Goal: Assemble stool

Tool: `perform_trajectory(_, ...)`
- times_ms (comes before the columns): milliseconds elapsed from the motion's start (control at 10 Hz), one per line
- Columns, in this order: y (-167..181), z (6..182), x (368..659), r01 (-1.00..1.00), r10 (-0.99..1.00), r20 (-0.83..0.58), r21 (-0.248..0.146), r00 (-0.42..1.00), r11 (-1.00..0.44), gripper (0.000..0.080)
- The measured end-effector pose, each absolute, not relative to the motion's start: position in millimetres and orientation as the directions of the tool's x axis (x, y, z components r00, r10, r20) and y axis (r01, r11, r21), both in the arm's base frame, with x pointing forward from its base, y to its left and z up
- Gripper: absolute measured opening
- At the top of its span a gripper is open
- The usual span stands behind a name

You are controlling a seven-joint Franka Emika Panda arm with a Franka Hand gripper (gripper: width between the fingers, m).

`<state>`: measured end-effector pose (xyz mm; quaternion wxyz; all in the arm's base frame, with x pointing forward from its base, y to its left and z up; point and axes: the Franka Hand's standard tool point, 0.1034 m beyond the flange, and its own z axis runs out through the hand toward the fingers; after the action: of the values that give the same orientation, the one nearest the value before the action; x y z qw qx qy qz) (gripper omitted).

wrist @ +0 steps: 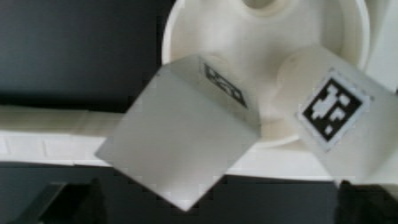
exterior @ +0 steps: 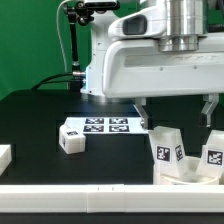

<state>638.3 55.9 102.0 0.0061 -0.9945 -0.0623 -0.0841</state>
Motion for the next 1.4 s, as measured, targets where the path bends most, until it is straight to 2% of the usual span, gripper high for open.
perform_trajectory(300,49,102.2,639,0.262,0.265,0.163,0.038,0.95,-0.964,0.0649)
perform_trajectory(400,47,102.2,639,0.347,0.353,0.154,0.064,0.923,-0.936,0.0649)
perform_trajectory(500,49,100.7,640,0.458,0.468,0.144,0.095,0.872,-0.884,0.0649)
perform_trajectory(700,50,97.8,639,0.623,0.635,0.107,0.129,0.765,-0.772,0.0649)
perform_trajectory(900,53,95.3,637,0.69,0.703,0.089,0.139,0.706,-0.711,0.0649)
perform_trajectory(1300,51,86.0,635,0.674,0.686,0.081,0.135,0.723,-0.726,0.0649)
perform_trajectory(1400,51,83.0,634,0.666,0.678,0.078,0.133,0.731,-0.734,0.0527)
